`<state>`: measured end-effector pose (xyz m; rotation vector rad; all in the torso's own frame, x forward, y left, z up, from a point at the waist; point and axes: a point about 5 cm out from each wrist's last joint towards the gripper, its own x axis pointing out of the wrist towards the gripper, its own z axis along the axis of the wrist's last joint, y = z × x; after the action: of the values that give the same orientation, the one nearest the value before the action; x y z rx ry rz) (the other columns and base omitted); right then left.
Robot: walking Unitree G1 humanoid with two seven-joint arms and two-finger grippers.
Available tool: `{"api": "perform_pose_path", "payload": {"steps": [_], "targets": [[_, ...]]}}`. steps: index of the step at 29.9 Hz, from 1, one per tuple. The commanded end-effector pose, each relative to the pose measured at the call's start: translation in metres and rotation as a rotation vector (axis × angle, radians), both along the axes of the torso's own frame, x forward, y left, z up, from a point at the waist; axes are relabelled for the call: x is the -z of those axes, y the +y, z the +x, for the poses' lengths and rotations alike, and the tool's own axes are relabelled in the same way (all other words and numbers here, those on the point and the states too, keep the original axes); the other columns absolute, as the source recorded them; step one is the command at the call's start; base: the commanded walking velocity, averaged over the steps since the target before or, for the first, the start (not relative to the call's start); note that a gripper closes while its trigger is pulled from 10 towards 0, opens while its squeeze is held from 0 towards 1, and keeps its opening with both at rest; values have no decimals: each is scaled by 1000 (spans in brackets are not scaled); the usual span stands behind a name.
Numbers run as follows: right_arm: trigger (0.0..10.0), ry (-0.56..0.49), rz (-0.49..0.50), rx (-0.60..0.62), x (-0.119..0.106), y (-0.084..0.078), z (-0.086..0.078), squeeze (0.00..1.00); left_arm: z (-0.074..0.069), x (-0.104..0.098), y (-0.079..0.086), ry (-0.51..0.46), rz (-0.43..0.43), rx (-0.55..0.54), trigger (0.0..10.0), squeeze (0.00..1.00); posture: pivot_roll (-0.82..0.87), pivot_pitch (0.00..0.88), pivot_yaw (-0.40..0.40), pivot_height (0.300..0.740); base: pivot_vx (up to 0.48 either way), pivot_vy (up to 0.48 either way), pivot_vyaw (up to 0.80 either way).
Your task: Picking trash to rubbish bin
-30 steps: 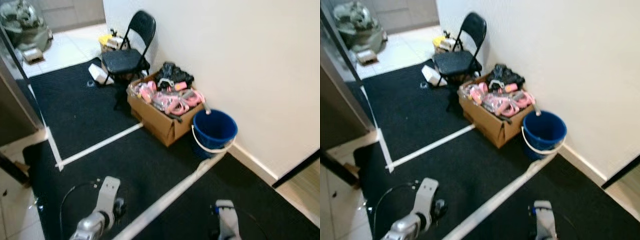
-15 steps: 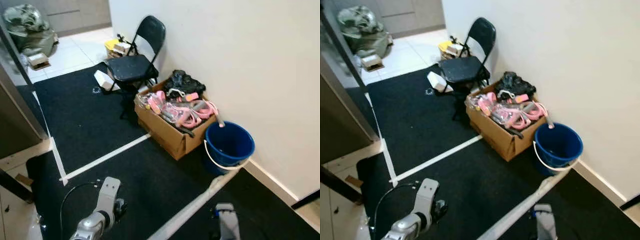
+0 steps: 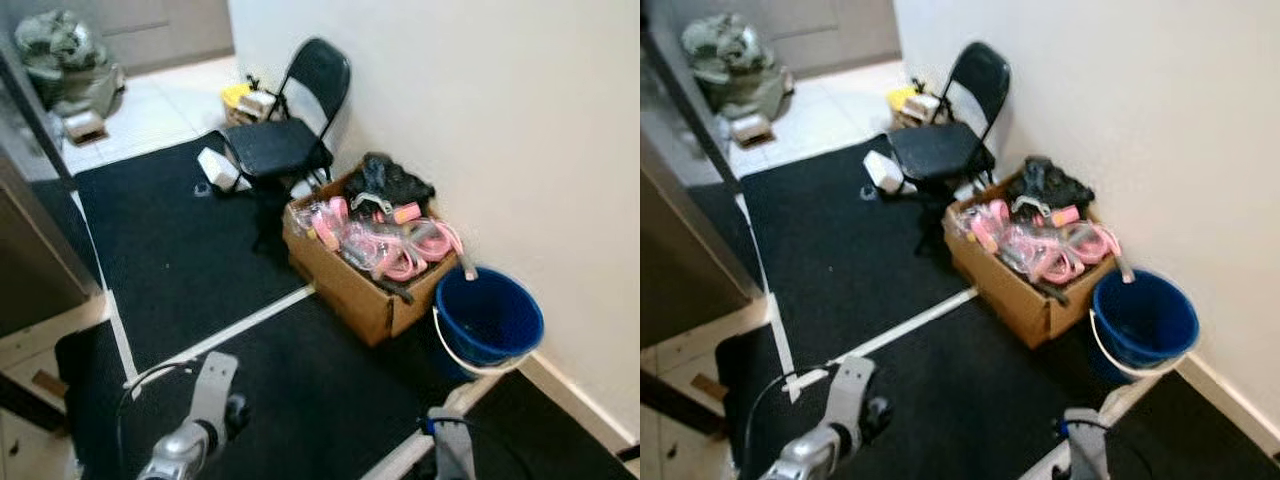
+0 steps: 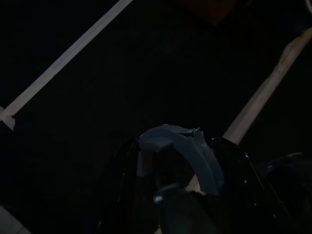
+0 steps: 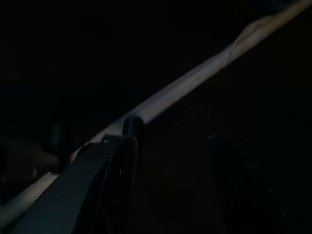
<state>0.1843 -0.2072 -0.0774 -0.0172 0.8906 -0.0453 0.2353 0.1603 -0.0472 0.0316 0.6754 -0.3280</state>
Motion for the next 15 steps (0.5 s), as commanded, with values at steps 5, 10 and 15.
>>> {"api": "perform_pose_path", "payload": {"steps": [5,10,15], "targets": [[10000,37,18,-1,6,6,-9,0,-6,5,4,31,7,-13,10000,0,41,115,22,740,341,0,0],[10000,39,22,6,6,6,-10,0,-6,5,4,32,6,-15,10000,0,41,115,22,740,341,0,0],[10000,38,26,14,6,6,-10,0,-6,5,4,34,5,-19,10000,0,41,116,24,740,341,0,0]]}}
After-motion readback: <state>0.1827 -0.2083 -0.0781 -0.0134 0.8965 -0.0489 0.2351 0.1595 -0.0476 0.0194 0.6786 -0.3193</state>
